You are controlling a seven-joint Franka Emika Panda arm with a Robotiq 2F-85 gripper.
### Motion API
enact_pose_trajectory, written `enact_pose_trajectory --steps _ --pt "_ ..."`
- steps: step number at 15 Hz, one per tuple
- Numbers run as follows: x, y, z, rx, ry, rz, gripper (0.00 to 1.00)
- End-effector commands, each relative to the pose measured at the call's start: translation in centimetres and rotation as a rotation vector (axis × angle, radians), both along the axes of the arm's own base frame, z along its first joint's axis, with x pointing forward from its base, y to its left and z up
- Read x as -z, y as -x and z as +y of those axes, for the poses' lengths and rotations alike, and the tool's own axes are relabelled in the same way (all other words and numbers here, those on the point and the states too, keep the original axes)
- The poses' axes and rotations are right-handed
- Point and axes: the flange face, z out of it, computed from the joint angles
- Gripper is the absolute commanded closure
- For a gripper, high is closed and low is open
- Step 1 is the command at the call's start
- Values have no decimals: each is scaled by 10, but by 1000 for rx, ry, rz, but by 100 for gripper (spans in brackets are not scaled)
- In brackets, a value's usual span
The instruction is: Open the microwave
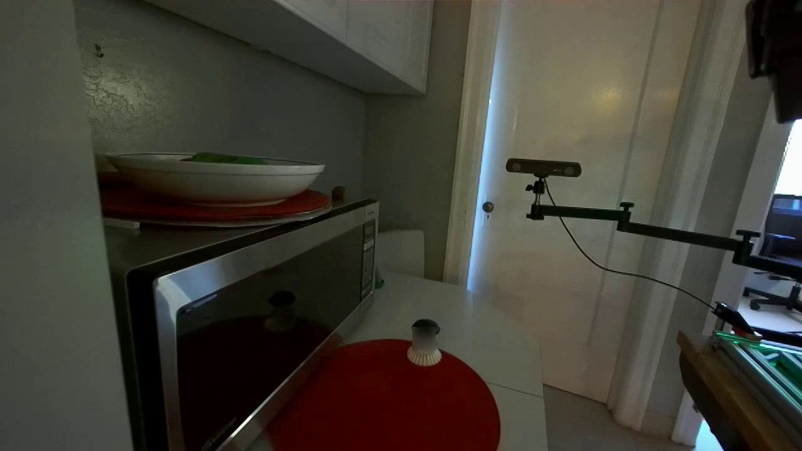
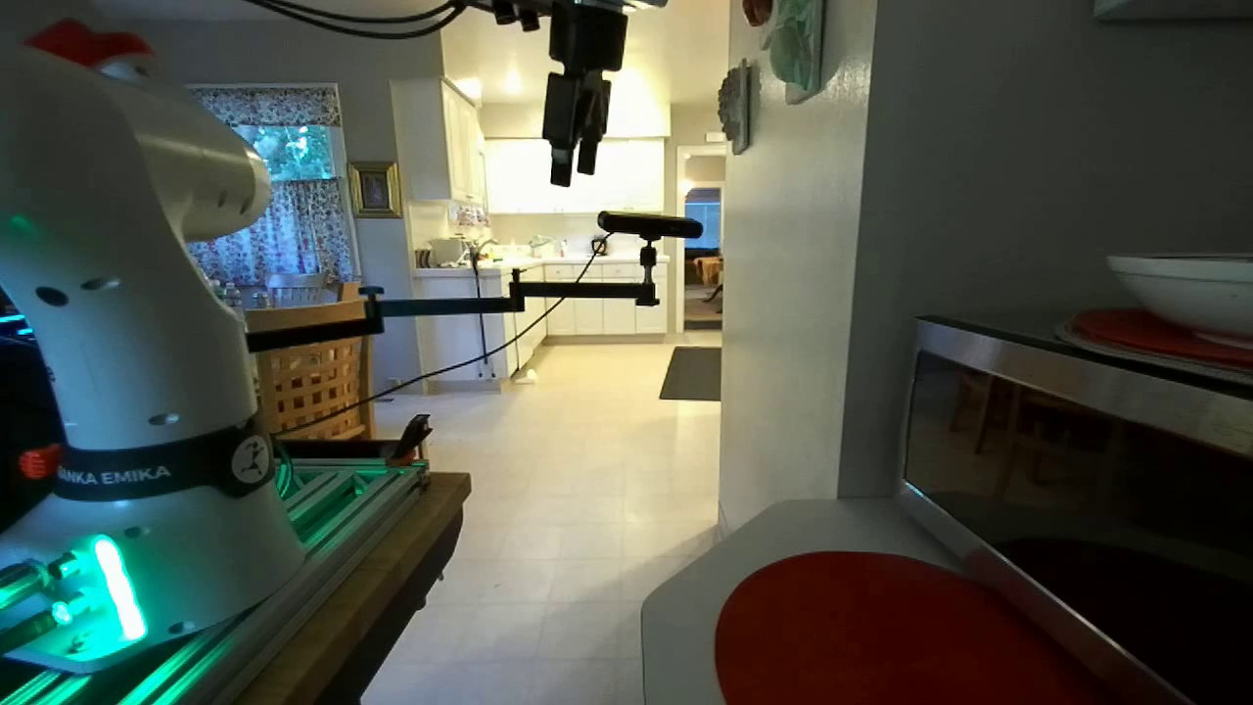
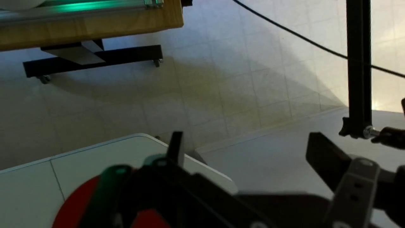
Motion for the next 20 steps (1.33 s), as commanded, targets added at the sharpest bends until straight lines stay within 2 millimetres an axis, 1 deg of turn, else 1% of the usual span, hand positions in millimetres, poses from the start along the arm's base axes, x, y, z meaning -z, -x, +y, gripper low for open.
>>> enact_pose_trajectory --steps 1,5,8,9,12,14,18,20 --pt "-2 -13 -27 108 12 -81 0" --pt "0 -36 -65 241 -12 -169 0" --pt "12 -48 -100 332 17 -207 0" --pt "16 -51 -115 359 36 -215 0" --pt "32 -54 -153 380 86 -209 0" --pt "41 -54 -175 393 154 -219 0" --pt "55 -57 -209 454 289 -319 0" --pt "60 -58 -220 496 309 -372 0"
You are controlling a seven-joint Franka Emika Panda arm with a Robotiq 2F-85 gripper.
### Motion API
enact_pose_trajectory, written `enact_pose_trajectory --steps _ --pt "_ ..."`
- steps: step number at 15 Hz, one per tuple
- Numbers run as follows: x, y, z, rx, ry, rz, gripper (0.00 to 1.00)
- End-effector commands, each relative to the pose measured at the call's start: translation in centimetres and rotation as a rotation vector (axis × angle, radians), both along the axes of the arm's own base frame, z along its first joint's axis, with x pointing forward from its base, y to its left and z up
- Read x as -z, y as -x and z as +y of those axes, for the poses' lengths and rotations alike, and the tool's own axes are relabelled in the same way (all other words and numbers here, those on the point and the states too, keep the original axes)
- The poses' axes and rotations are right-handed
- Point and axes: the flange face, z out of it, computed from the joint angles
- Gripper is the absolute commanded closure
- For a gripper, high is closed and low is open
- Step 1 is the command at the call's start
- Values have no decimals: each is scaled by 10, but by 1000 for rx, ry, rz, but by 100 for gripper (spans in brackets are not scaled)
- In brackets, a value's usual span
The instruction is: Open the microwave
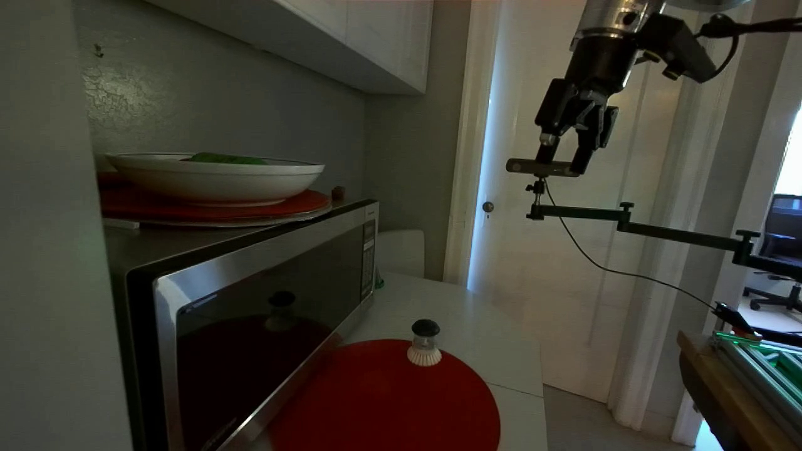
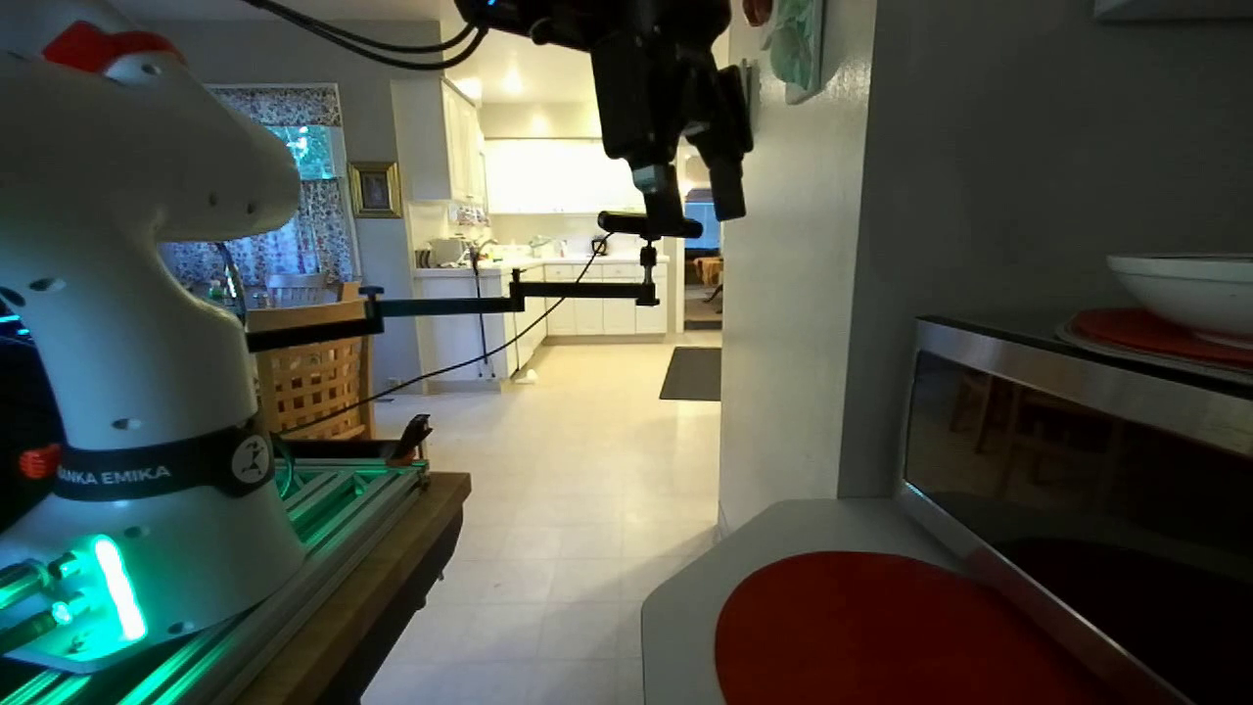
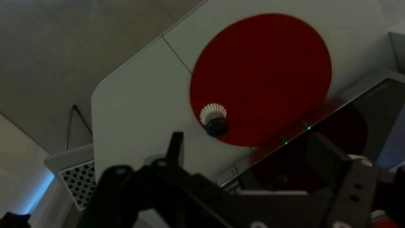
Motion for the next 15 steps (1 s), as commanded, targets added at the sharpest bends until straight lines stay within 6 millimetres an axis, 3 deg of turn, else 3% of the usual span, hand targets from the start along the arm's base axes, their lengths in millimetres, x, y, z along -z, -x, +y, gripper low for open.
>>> enact_pose_trajectory --steps 1,2,3,9,15 --pt "11 -1 -8 63 17 -60 0" --pt "16 0 0 48 -36 -45 0" --pt "10 -1 -7 38 6 -36 0" --pt "15 -2 -1 42 2 -43 0" --pt "28 -30 -52 365 -62 -125 0"
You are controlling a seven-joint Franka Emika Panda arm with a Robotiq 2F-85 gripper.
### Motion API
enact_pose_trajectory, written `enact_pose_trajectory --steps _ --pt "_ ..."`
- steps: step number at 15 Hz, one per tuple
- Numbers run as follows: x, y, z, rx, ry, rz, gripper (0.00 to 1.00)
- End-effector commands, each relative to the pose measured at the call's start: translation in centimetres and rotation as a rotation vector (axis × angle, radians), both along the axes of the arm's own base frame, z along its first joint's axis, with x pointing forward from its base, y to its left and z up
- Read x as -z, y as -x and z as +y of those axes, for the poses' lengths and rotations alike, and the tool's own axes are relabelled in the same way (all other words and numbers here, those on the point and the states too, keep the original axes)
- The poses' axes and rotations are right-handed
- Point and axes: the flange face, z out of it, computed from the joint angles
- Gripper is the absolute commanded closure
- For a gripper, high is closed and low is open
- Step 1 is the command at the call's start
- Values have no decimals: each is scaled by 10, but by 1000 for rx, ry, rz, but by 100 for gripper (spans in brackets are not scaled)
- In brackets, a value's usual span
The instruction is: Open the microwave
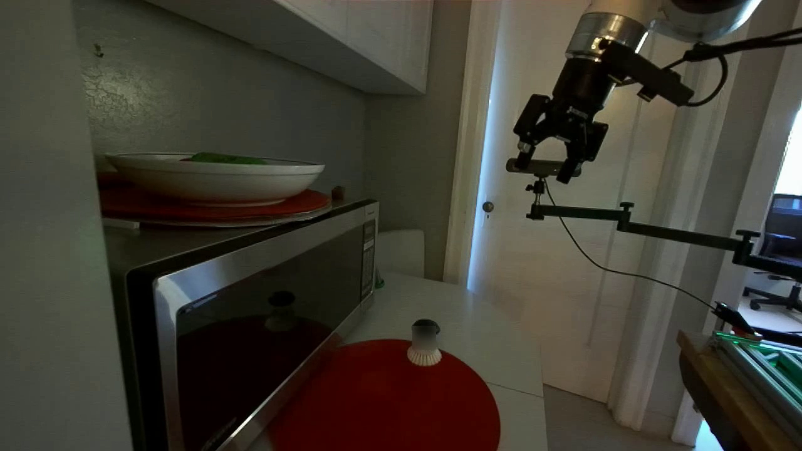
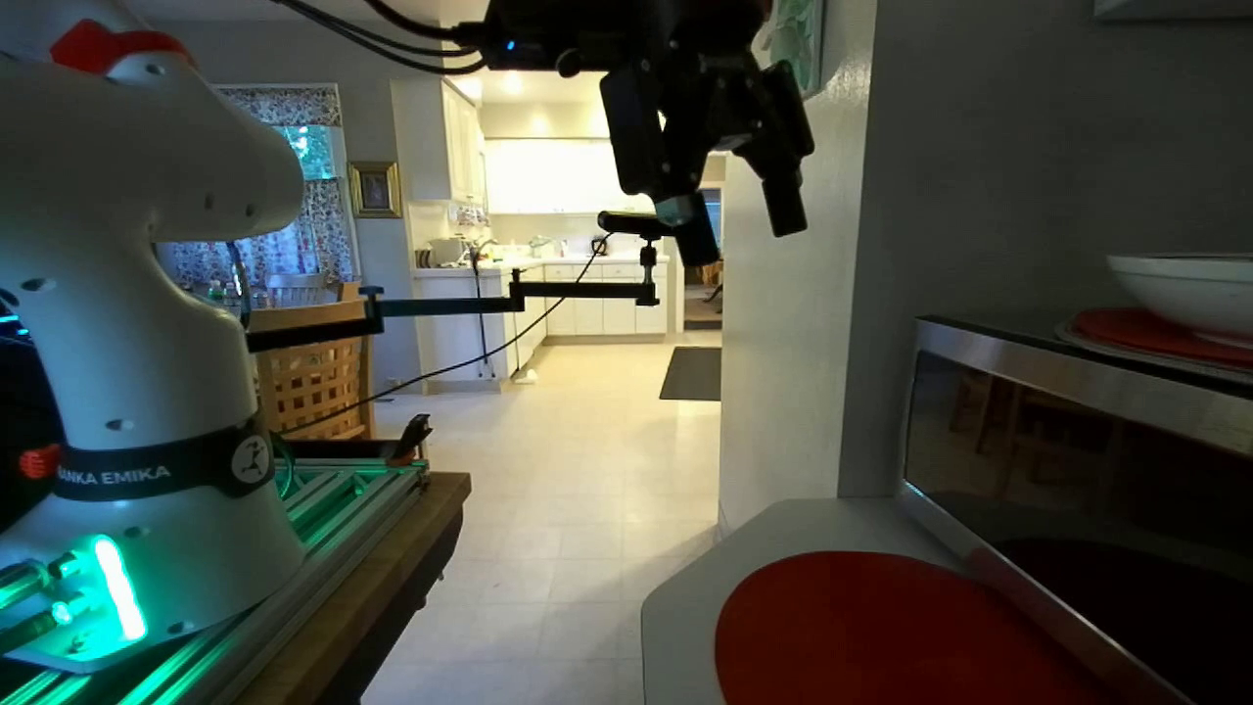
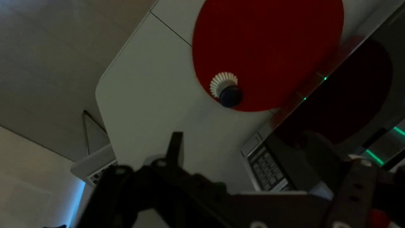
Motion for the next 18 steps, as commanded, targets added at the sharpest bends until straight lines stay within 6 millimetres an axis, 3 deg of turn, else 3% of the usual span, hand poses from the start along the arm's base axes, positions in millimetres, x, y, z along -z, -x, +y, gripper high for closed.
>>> enact_pose_trajectory --steps 1,12,18 --pt "12 -25 -25 159 -41 -56 0" --pt "94 -133 -71 212 -50 -151 0" --pt "120 -177 -69 389 -204 -183 0"
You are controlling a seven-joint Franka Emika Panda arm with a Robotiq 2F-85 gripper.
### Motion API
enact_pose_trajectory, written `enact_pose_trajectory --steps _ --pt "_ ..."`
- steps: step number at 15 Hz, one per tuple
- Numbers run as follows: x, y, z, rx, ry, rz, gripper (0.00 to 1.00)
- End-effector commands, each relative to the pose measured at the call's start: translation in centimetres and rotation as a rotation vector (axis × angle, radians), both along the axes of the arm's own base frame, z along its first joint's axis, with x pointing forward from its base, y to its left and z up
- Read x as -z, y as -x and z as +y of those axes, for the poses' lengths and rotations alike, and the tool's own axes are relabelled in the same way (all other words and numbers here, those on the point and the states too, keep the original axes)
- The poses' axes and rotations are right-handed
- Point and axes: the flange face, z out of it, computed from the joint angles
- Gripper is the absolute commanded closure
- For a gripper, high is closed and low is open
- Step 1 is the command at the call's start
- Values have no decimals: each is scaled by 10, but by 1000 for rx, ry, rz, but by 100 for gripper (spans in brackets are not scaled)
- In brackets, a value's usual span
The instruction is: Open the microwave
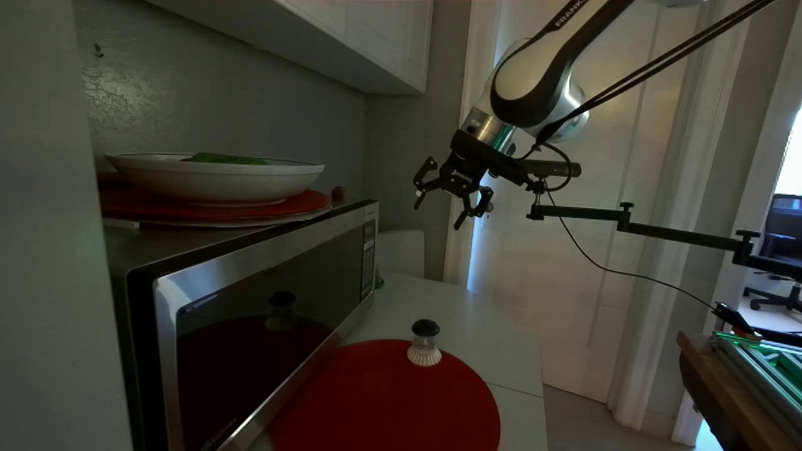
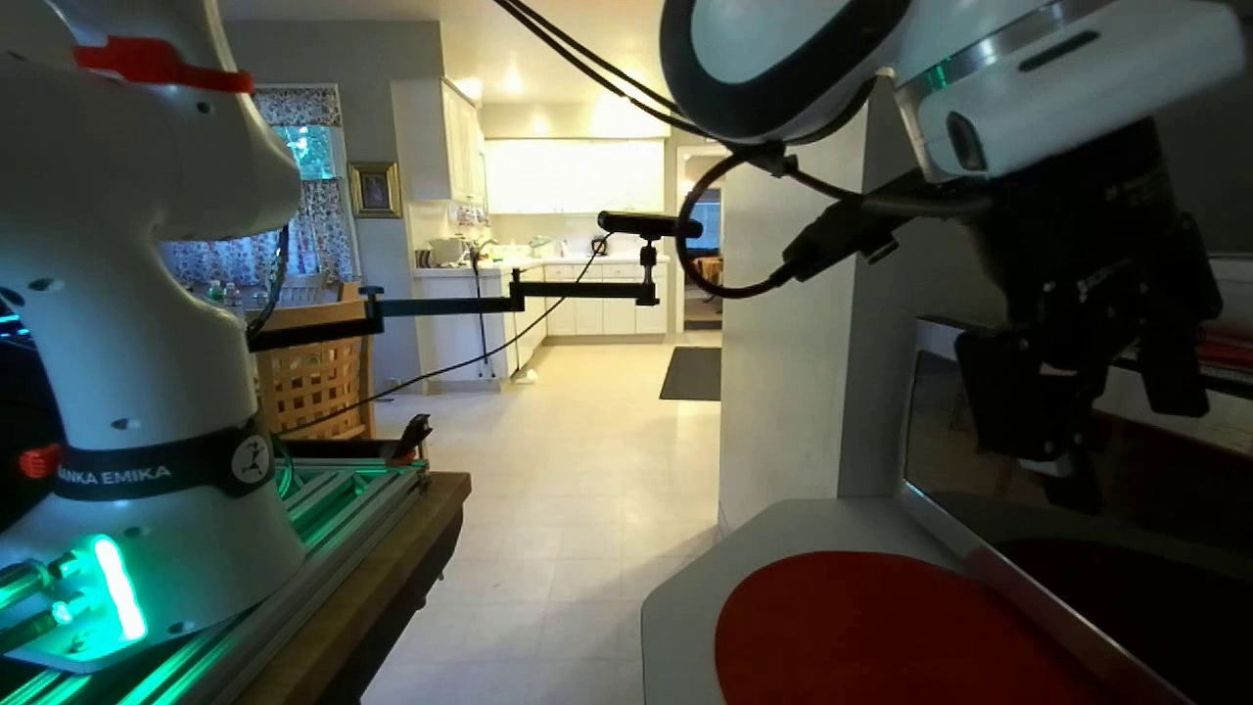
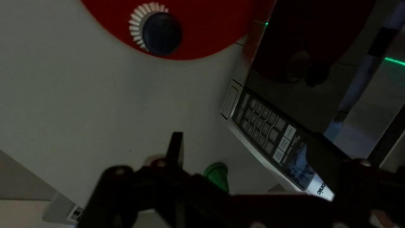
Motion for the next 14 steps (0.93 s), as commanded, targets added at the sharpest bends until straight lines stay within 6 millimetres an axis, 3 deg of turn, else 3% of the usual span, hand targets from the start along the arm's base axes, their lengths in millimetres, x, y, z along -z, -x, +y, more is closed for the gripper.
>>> enact_pose_trajectory --steps 1,7,14 --pt "11 -18 -6 97 -80 -31 0" --pt "44 -7 -31 272 -130 -70 0" --pt "78 -5 -30 487 -253 -150 0"
